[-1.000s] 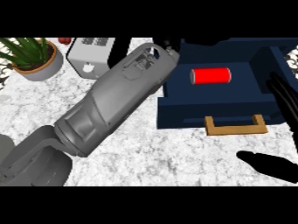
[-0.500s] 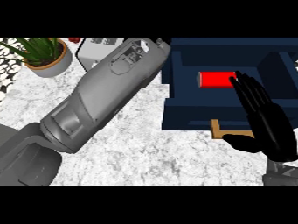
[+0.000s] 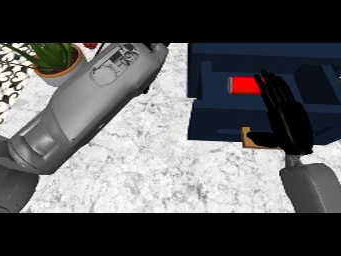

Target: Pick up the can, place it into the drawer and close the drawer

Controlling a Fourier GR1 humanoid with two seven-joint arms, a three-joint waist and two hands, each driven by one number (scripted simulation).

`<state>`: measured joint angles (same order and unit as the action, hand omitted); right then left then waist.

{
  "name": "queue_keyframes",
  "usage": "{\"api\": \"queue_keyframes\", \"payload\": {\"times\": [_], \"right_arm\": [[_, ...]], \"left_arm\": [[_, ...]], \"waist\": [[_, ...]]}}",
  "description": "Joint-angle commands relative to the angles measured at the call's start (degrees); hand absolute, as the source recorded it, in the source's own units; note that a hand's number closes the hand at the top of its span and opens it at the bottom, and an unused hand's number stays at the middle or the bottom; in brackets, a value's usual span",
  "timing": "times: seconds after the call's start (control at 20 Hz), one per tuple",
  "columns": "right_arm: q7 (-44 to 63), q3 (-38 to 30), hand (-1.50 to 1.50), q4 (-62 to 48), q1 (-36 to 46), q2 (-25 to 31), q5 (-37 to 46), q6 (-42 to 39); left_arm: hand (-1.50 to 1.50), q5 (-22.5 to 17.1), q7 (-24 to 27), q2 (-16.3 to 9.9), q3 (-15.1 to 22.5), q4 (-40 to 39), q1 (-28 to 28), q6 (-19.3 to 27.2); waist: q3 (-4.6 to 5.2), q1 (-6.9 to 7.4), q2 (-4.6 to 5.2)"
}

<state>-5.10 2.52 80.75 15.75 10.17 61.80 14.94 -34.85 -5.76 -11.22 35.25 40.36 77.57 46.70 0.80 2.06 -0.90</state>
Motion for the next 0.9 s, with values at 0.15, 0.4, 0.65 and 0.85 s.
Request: {"api": "queue_keyframes", "payload": {"times": [0.15,0.4,0.65,0.85], "right_arm": [[-0.36,-1.71,-1.5,-16.96,6.95,-2.46,3.92,6.91],[-0.02,-4.54,-1.5,-23.45,10.44,-1.55,5.82,11.0],[-1.16,-7.83,-1.5,-33.73,19.69,-1.96,6.01,17.51],[-1.84,-10.52,-1.5,-43.76,25.93,-1.57,6.65,23.42]], "left_arm": [[-1.5,1.96,-5.1,-5.53,0.96,7.66,-2.9,-0.65],[-1.5,1.65,-7.35,-10.17,1.34,16.39,-8.77,-1.83],[-1.5,2.45,-9.43,-13.16,0.34,18.18,-10.18,-2.78],[-1.5,3.06,-9.84,-15.77,0.1,23.18,-14.33,-2.86]], "waist": [[-0.86,0.82,0.87],[-0.85,2.31,0.7],[-0.9,1.5,1.32],[-0.92,2.32,1.56]]}}
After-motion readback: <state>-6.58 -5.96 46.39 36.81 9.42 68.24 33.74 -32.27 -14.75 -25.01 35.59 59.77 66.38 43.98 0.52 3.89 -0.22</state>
